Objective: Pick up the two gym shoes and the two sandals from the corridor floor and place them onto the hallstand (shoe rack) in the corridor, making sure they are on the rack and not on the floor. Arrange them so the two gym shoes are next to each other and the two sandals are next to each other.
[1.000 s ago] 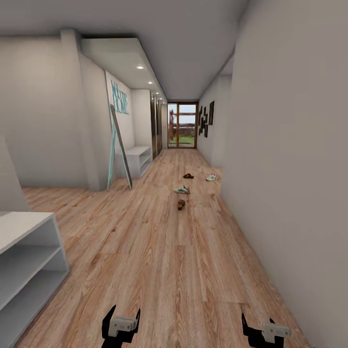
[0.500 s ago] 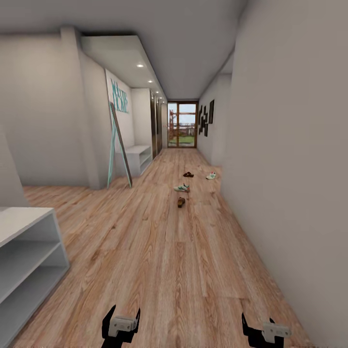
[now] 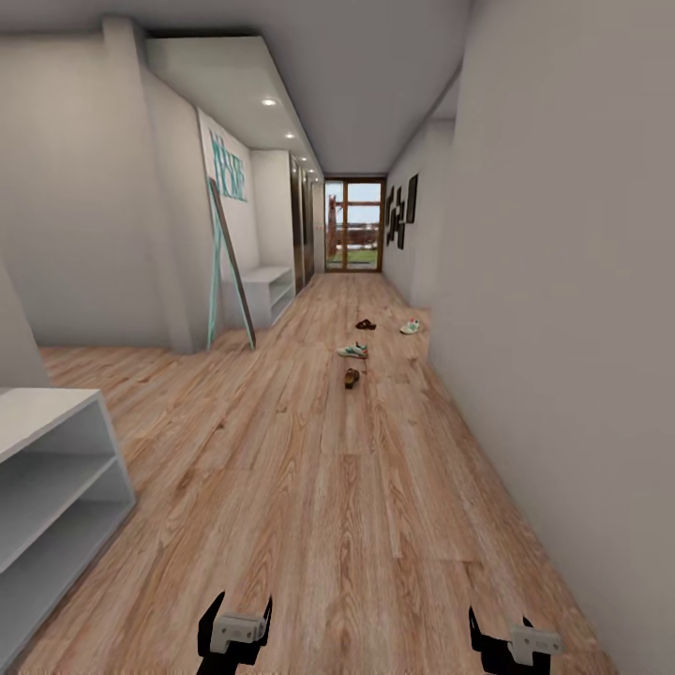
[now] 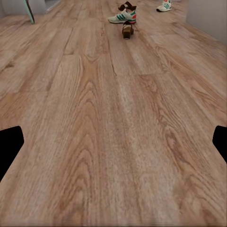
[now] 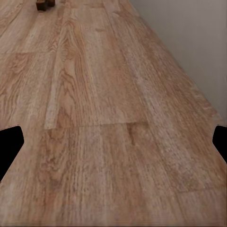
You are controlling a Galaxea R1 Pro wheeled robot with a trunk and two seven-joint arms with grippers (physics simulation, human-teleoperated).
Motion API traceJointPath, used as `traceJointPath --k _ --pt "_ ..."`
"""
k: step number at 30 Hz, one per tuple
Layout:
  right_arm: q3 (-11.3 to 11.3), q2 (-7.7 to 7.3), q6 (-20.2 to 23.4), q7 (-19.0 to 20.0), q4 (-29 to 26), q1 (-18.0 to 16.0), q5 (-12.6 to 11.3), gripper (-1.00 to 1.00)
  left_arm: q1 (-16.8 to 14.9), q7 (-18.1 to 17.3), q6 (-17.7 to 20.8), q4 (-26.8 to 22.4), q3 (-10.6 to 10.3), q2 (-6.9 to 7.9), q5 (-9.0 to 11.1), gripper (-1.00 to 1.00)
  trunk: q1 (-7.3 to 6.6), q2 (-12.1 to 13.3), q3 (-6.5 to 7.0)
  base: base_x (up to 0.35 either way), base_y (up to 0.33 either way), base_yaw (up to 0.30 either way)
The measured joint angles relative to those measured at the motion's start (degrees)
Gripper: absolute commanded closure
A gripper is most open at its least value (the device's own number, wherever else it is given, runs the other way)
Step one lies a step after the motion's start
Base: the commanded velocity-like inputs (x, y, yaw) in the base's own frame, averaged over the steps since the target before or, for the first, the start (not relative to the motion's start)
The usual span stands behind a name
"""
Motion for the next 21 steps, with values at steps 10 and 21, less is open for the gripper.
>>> traceJointPath --k 10,21 --pt "0.00 0.00 0.03 0.00 0.00 0.00 0.00 -1.00 0.00 0.01 0.01 0.00 0.03 0.01 0.00 -1.00 0.26 -0.13 -2.22 0.000 0.000 0.000" --pt "0.00 0.00 0.02 0.00 -0.01 0.00 0.00 -1.00 0.00 0.04 0.00 0.00 0.03 0.01 0.00 -1.00 0.54 -0.28 -4.65 0.000 0.000 0.000"
